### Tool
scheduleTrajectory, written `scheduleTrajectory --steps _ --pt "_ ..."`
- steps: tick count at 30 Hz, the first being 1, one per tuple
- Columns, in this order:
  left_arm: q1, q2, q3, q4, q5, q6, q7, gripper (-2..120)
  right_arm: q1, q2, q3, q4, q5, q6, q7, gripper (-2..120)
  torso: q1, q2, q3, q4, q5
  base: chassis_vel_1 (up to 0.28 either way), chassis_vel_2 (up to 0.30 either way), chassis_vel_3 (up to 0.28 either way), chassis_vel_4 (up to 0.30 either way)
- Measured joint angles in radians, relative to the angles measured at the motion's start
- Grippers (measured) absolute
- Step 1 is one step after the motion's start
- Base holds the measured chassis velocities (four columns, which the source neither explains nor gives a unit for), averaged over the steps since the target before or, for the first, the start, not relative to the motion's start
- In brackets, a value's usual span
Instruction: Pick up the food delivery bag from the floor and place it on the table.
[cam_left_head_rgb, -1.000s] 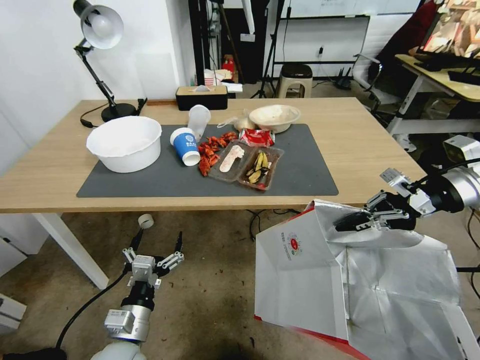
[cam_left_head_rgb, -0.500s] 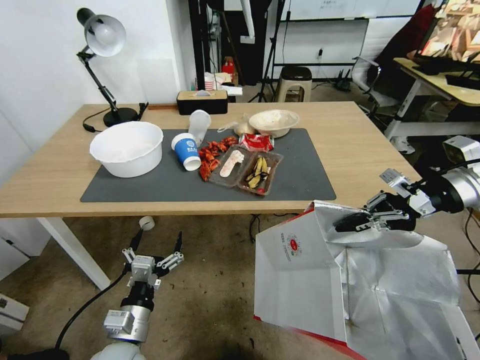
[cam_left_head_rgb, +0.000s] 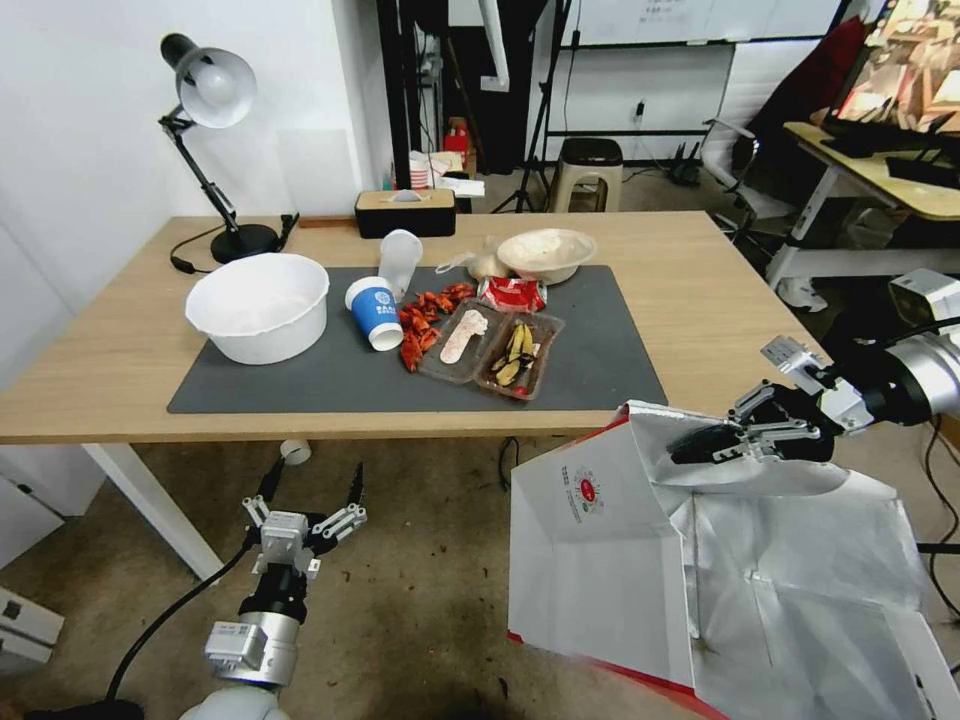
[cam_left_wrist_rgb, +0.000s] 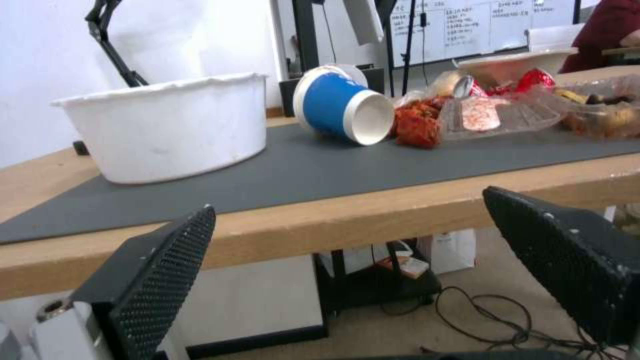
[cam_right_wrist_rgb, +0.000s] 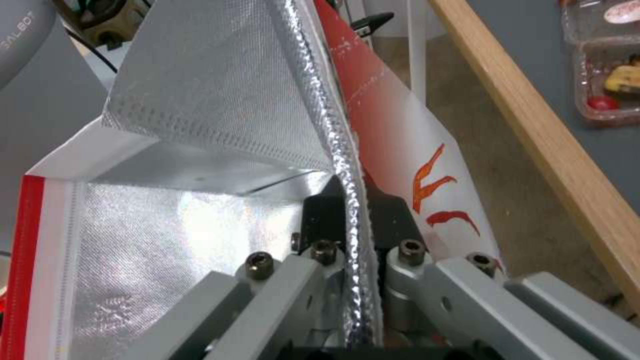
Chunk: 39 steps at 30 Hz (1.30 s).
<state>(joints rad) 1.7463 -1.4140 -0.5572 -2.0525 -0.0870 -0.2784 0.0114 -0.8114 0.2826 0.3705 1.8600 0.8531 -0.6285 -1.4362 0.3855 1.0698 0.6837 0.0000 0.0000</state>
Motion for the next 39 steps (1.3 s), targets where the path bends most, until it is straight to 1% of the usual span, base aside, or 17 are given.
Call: scheduleTrajectory --steps 2,8,11,15,17,19,20,23,25,27,29,30,31,34,35,37,39 --pt "0.001 0.001 0.001 -0.001 -0.005 -0.001 -0.002 100 0.0 0.0 0.0 0.0 0.001 0.0 0.0 0 0.007 0.015 0.008 -0.0001 0.0 0.0 0.0 0.0 0.0" --pt "0.002 0.004 0.001 -0.007 -0.01 0.009 -0.005 100 0.002 0.0 0.001 -0.003 0.008 0.0 0.0 0 0.011 0.025 0.014 0.0 0.0 0.0 0.0 0.0 0.0" --pt "-0.002 0.007 -0.001 -0.007 -0.003 0.015 -0.006 100 0.008 0.002 0.041 -0.024 0.069 -0.002 0.021 0 0.012 0.026 0.014 0.0 0.0001 0.0 0.0 0.0 0.0" --pt "-0.003 0.008 -0.001 -0.005 -0.002 0.015 -0.006 100 0.009 0.001 0.073 -0.045 0.108 -0.006 0.036 0 0.012 0.025 0.014 0.0 0.0001 0.0 0.0 0.0 0.0" --pt "-0.006 0.008 0.0 0.001 -0.002 0.016 -0.006 100 0.009 -0.004 0.115 -0.069 0.16 -0.009 0.061 0 0.011 0.023 0.013 0.0 0.0001 0.0 0.0 0.0 0.0" --pt "-0.007 0.008 0.001 0.003 -0.002 0.016 -0.006 100 0.012 -0.004 0.124 -0.076 0.175 -0.011 0.073 0 0.011 0.023 0.013 -0.0001 0.0001 0.0 0.0 0.0 0.0" --pt "-0.008 0.008 0.003 0.005 -0.002 0.016 -0.006 100 0.026 -0.004 0.139 -0.091 0.216 -0.014 0.104 0 0.01 0.022 0.012 -0.0001 0.0001 0.0 0.0 0.0 0.0" --pt "-0.009 0.009 0.004 0.008 -0.002 0.016 -0.006 100 0.048 -0.004 0.148 -0.109 0.256 -0.017 0.138 0 0.01 0.021 0.011 0.0 0.0001 0.0 0.0 0.0 0.0" --pt "-0.01 0.012 0.003 0.012 -0.003 0.016 -0.006 100 0.089 -0.001 0.151 -0.138 0.325 -0.021 0.21 0 0.009 0.02 0.011 -0.0001 0.0001 0.0 0.0 0.0 0.0" --pt "-0.01 0.012 0.003 0.013 -0.003 0.016 -0.006 100 0.101 0.001 0.151 -0.144 0.344 -0.023 0.233 0 0.009 0.019 0.01 -0.0001 0.0002 0.0 0.0 0.0 0.0" --pt "-0.01 0.013 0.003 0.014 -0.005 0.016 -0.006 100 0.162 0.004 0.134 -0.165 0.404 -0.026 0.328 0 0.008 0.018 0.01 -0.0001 0.0 0.0 0.0 0.0 0.0" --pt "-0.01 0.013 0.003 0.014 -0.006 0.016 -0.006 100 0.181 0.005 0.124 -0.17 0.415 -0.027 0.351 0 0.008 0.018 0.01 -0.0001 0.0002 0.0 0.0 0.0 0.0" --pt "-0.01 0.013 0.003 0.014 -0.006 0.016 -0.006 100 0.181 0.005 0.124 -0.17 0.415 -0.027 0.351 0 0.008 0.018 0.01 -0.0001 0.0002 0.0 0.0 0.0 0.0" --pt "-0.007 0.012 0.002 0.014 -0.006 0.015 -0.006 100 0.255 0.011 0.083 -0.185 0.45 -0.036 0.454 0 0.008 0.017 0.009 0.0001 0.0 0.0 0.0 0.0 0.0" --pt "-0.007 0.012 0.002 0.014 -0.006 0.015 -0.006 100 0.255 0.011 0.083 -0.185 0.45 -0.036 0.454 0 0.008 0.017 0.009 0.0001 0.0 0.0 0.0 0.0 0.0" --pt "-0.005 0.011 0.002 0.014 -0.007 0.013 -0.006 100 0.27 0.019 0.086 -0.183 0.486 -0.04 0.511 0 0.008 0.016 0.009 0.0001 0.0001 0.0 0.0 0.0 0.0" --pt "-0.004 0.01 0.0 0.014 -0.007 0.012 -0.006 100 0.271 0.021 0.096 -0.179 0.499 -0.04 0.527 0 0.007 0.016 0.008 0.0001 0.0002 0.0 0.0 0.0 0.0"
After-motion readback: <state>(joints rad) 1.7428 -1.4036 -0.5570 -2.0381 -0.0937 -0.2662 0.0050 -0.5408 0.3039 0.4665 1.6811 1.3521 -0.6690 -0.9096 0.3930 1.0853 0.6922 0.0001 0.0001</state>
